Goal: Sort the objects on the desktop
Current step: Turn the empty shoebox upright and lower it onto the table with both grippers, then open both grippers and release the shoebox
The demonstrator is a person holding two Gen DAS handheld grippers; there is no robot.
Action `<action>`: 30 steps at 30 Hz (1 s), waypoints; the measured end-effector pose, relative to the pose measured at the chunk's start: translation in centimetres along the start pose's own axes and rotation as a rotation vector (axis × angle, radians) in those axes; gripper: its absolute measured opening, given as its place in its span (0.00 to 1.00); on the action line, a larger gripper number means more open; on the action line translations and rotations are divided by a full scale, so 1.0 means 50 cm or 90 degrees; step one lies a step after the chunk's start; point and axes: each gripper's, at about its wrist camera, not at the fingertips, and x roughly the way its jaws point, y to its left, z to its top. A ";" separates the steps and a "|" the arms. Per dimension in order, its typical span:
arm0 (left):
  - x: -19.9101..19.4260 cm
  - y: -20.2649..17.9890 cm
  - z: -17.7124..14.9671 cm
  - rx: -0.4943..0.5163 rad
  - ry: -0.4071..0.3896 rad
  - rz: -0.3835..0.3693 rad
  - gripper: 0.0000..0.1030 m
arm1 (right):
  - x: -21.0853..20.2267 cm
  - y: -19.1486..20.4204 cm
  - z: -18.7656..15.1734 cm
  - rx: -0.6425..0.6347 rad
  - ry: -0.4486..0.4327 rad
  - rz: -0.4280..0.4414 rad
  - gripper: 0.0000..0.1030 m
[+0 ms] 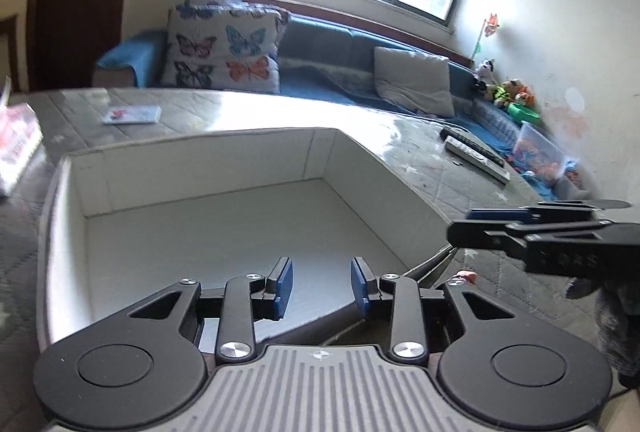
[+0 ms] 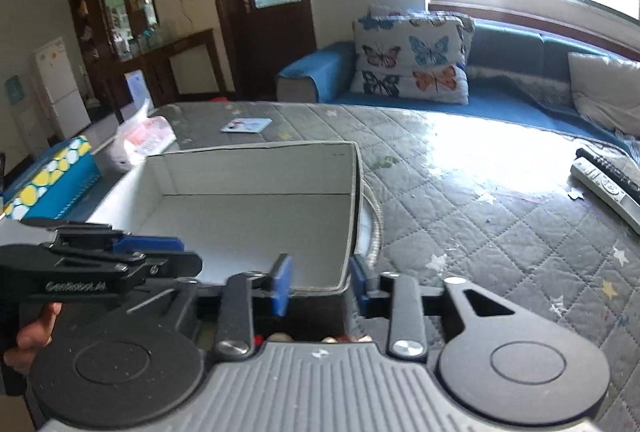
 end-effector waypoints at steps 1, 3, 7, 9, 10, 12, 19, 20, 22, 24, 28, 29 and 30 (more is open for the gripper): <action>-0.011 -0.004 -0.005 0.003 -0.008 0.008 0.34 | -0.010 0.006 -0.008 -0.004 -0.006 0.006 0.40; -0.032 -0.011 -0.014 0.006 -0.021 0.026 0.34 | -0.028 0.018 -0.024 -0.012 -0.019 0.016 0.44; -0.067 -0.031 -0.037 0.014 -0.034 0.059 0.34 | -0.059 0.042 -0.058 -0.026 -0.040 0.031 0.60; -0.083 -0.039 -0.049 0.018 -0.037 0.083 0.35 | -0.071 0.052 -0.073 -0.032 -0.046 0.038 0.69; -0.090 -0.043 -0.056 0.018 -0.033 0.090 0.35 | -0.078 0.058 -0.082 -0.035 -0.049 0.039 0.73; -0.102 -0.050 -0.070 0.017 -0.028 0.100 0.35 | -0.092 0.069 -0.099 -0.042 -0.056 0.042 0.77; -0.149 -0.066 -0.124 0.005 -0.030 0.116 0.35 | -0.142 0.107 -0.157 -0.075 -0.081 0.029 0.99; -0.153 -0.067 -0.134 0.002 -0.027 0.118 0.35 | -0.149 0.114 -0.165 -0.084 -0.086 0.024 1.00; -0.161 -0.073 -0.150 0.000 -0.019 0.116 0.35 | -0.164 0.126 -0.185 -0.103 -0.098 0.010 1.00; -0.167 -0.082 -0.167 0.002 -0.017 0.121 0.35 | -0.178 0.138 -0.205 -0.119 -0.110 -0.003 1.00; -0.184 -0.102 -0.198 0.008 -0.015 0.132 0.35 | -0.199 0.144 -0.240 -0.119 -0.116 0.005 1.00; -0.188 -0.107 -0.205 0.009 -0.015 0.133 0.35 | -0.203 0.145 -0.248 -0.117 -0.117 0.006 1.00; -0.191 -0.111 -0.212 0.010 -0.014 0.132 0.35 | -0.207 0.145 -0.255 -0.115 -0.118 0.004 1.00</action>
